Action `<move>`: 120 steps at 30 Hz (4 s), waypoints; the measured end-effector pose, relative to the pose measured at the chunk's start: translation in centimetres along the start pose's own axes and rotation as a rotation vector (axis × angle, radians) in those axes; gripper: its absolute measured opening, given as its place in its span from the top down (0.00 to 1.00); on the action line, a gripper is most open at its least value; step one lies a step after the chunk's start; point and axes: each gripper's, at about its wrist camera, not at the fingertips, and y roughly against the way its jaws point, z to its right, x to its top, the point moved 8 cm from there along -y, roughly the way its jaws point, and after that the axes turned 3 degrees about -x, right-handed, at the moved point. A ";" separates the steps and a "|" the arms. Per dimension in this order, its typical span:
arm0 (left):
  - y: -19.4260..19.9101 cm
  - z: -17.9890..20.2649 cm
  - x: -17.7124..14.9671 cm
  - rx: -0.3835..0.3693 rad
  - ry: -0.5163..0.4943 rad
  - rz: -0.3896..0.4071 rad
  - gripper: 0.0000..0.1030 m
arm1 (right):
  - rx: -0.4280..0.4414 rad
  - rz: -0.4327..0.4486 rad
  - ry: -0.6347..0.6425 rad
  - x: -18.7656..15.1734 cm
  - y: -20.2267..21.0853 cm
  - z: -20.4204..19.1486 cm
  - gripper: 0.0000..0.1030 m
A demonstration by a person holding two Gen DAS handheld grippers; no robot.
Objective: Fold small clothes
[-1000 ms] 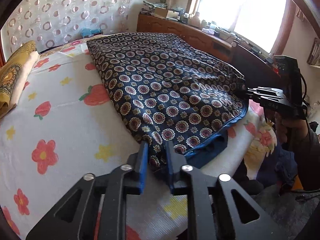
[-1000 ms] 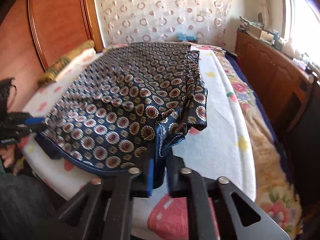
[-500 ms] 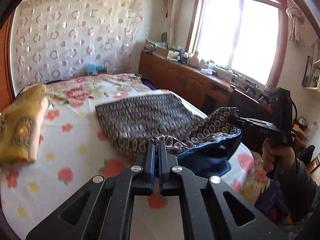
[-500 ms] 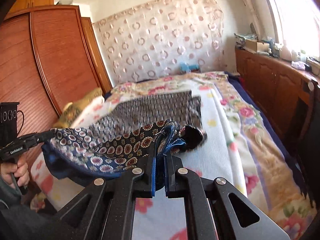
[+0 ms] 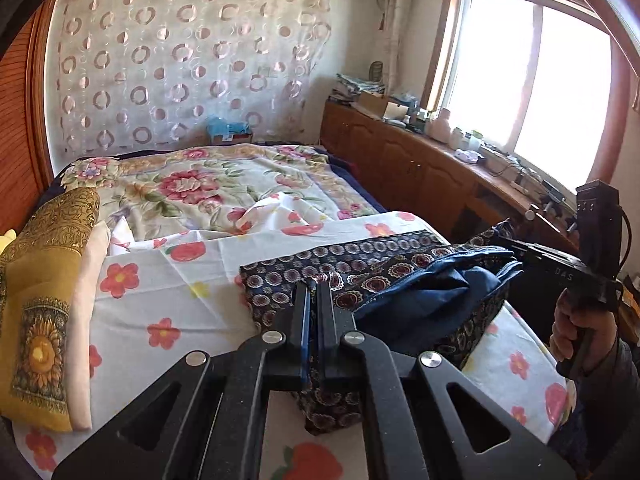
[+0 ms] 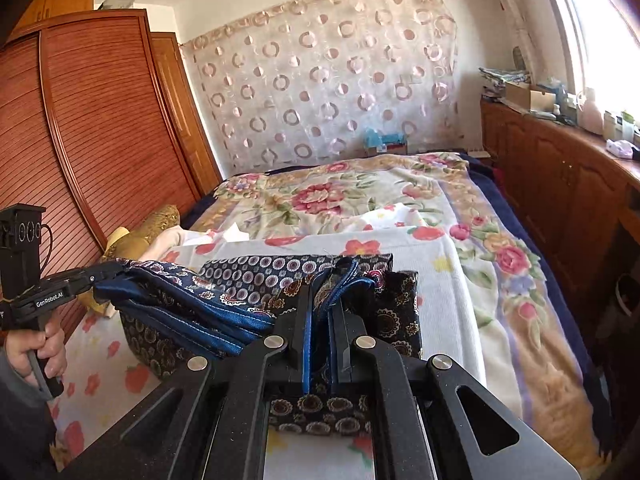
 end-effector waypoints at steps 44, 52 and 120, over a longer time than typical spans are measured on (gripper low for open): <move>-11.3 -6.8 -0.7 0.068 0.008 -0.244 0.25 | -0.193 -0.230 0.114 1.2 -7.7 2.7 0.39; -12.8 -7.7 -0.9 0.045 0.056 -0.264 0.25 | -0.150 -0.263 0.087 0.3 -8.2 2.9 0.38; 12.7 -28.4 -7.7 0.427 0.378 0.166 0.89 | 0.233 -0.024 0.746 19.7 -24.5 -39.0 0.63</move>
